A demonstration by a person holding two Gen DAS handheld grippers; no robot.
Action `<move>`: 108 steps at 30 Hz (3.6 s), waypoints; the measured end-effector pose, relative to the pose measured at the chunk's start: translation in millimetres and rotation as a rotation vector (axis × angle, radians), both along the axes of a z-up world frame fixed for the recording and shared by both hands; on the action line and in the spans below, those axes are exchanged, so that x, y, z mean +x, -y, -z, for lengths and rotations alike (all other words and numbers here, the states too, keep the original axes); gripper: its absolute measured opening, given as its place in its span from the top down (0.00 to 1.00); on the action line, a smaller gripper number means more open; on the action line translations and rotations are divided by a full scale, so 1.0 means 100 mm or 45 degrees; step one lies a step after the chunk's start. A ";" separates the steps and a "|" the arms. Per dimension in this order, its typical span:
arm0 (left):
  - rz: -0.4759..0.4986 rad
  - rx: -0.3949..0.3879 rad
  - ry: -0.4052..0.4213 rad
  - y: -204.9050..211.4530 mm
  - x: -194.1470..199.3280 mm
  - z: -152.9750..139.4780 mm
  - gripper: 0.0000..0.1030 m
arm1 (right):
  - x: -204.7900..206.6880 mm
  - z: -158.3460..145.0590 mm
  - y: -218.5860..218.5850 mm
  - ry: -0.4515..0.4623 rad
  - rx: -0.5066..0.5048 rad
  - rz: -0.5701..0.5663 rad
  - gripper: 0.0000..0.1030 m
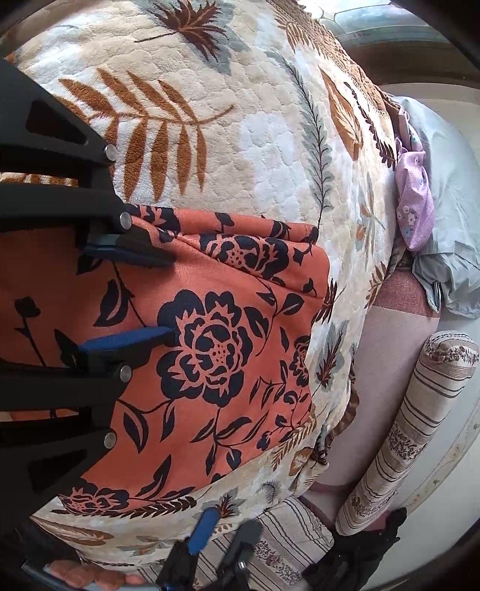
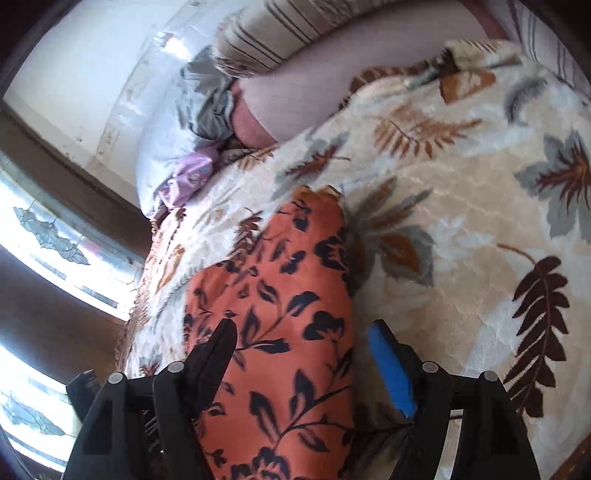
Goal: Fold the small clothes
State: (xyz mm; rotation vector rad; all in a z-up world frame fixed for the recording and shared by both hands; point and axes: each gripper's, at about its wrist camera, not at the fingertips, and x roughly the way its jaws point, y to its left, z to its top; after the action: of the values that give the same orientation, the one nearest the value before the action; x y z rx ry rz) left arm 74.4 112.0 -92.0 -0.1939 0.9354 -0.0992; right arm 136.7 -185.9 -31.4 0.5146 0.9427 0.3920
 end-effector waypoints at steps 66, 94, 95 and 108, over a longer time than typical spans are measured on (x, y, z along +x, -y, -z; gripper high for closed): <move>-0.055 -0.415 -0.231 -0.49 0.20 0.20 0.29 | -0.20 0.40 -0.26 -0.142 0.275 -0.244 0.19; -0.009 -0.125 -0.096 -0.25 0.17 0.10 0.29 | 0.17 0.75 -0.43 -0.267 -0.027 -0.223 0.32; 0.000 -0.126 -0.099 -0.24 0.17 0.11 0.29 | 0.16 0.74 -0.42 -0.256 -0.030 -0.221 0.37; 0.018 -0.238 -0.023 -0.19 0.17 -0.26 0.78 | 0.00 0.12 -0.56 -0.016 -0.205 -0.362 0.70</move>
State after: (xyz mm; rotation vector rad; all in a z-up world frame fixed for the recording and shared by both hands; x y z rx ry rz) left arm 91.6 131.0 -66.3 -0.3614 0.9459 -0.1985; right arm 136.4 -129.5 -43.3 0.2363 1.0532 0.5638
